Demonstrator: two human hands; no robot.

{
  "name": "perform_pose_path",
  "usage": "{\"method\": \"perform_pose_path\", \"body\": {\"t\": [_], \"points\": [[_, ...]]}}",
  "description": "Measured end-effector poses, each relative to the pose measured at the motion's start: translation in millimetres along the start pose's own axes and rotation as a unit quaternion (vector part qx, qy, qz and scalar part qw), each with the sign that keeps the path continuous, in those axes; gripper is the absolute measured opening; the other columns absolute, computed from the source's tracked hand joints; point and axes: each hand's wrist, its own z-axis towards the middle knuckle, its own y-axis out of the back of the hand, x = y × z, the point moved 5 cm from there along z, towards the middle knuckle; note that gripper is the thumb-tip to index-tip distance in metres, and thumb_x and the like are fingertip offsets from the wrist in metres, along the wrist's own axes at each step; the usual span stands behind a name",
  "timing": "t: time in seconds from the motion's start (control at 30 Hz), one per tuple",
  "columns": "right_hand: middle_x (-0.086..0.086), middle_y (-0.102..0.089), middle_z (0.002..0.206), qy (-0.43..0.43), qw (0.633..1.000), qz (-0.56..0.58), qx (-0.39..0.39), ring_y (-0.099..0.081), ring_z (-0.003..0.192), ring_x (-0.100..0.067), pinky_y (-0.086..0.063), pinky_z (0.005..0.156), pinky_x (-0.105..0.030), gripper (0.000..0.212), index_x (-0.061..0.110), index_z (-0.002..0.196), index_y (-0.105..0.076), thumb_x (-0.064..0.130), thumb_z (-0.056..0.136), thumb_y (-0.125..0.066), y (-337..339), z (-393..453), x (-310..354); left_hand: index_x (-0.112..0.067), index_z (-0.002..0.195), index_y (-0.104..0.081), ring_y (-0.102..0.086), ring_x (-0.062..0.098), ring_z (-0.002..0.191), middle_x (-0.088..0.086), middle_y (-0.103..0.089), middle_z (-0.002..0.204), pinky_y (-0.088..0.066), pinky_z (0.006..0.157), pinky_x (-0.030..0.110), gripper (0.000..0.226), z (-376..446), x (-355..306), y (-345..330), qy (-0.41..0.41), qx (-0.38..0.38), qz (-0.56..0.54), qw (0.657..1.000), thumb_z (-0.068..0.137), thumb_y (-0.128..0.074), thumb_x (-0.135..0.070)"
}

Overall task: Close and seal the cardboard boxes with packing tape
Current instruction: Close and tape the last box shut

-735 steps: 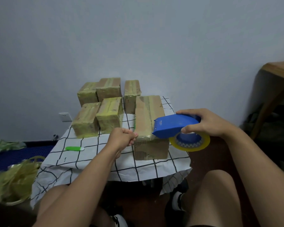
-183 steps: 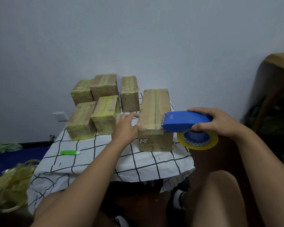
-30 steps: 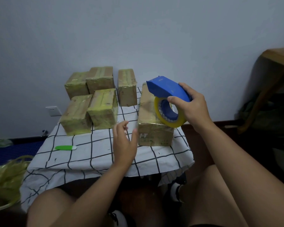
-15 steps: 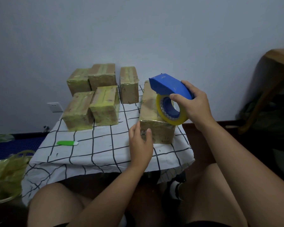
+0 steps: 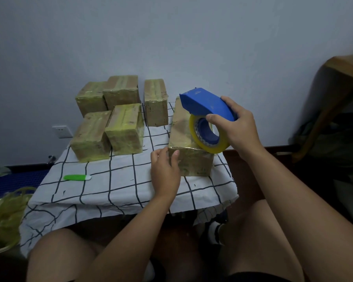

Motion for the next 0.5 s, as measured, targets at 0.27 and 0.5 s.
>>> {"method": "perform_pose_path", "body": {"t": [0.27,0.5], "points": [[0.006,-0.06,0.127,0.003,1.0,0.0,0.006,-0.06,0.111,-0.012,-0.054,0.091,-0.028,0.063,0.027,0.137,-0.056,0.037,0.079,-0.08,-2.6,0.1,0.9,-0.015,0.087,-0.062,-0.056,0.021,0.082,-0.006,-0.049,0.088,-0.036,0.061,0.03,0.02,23.9,5.8,9.3,-0.075,0.029,0.117,0.99,0.094,-0.063,-0.033],[0.007,-0.061,0.126,0.004,1.0,0.009,0.006,-0.06,0.11,-0.009,-0.05,0.08,-0.015,0.061,0.027,0.135,-0.057,0.035,0.079,-0.081,-0.9,-1.3,2.5,-0.015,0.118,-0.064,-0.048,0.025,0.114,0.004,-0.058,0.125,-0.043,0.093,0.038,0.031,20.8,-11.1,-0.7,-0.259,0.06,0.149,0.952,0.092,-0.062,-0.032]]}}
